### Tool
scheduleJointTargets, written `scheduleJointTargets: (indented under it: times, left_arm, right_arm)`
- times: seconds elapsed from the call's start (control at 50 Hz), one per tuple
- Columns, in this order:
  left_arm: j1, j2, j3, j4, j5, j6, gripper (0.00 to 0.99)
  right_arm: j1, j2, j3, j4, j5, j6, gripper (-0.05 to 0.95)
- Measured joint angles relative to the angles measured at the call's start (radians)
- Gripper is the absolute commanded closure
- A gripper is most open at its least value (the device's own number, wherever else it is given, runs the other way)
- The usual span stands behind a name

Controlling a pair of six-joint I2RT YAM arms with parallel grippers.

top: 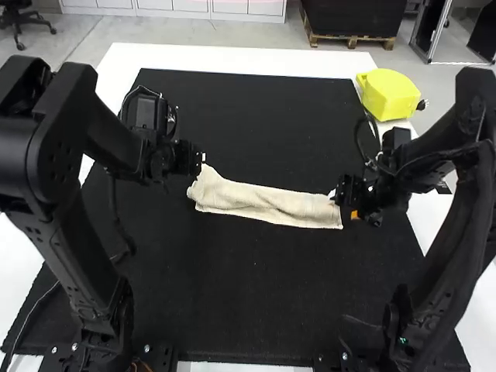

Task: Fold the towel.

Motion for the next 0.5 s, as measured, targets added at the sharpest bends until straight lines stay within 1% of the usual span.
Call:
scheduleJointTargets:
  times: [0.2, 0.42, 0.5]
  left_arm:
    - [0.0, -0.024, 0.0, -0.031, 0.0, -0.006, 0.025]
    - [0.0, -0.06, 0.0, -0.045, 0.0, -0.006, 0.025]
    - [0.0, -0.072, 0.0, -0.051, 0.0, -0.006, 0.025]
  right_arm:
    - [0.051, 0.024, 0.0, 0.038, 0.008, 0.007, 0.01]
    - [0.064, 0.051, 0.0, 0.063, 0.023, 0.017, 0.01]
    - [0.064, 0.052, -0.013, 0.086, 0.027, 0.017, 0.01]
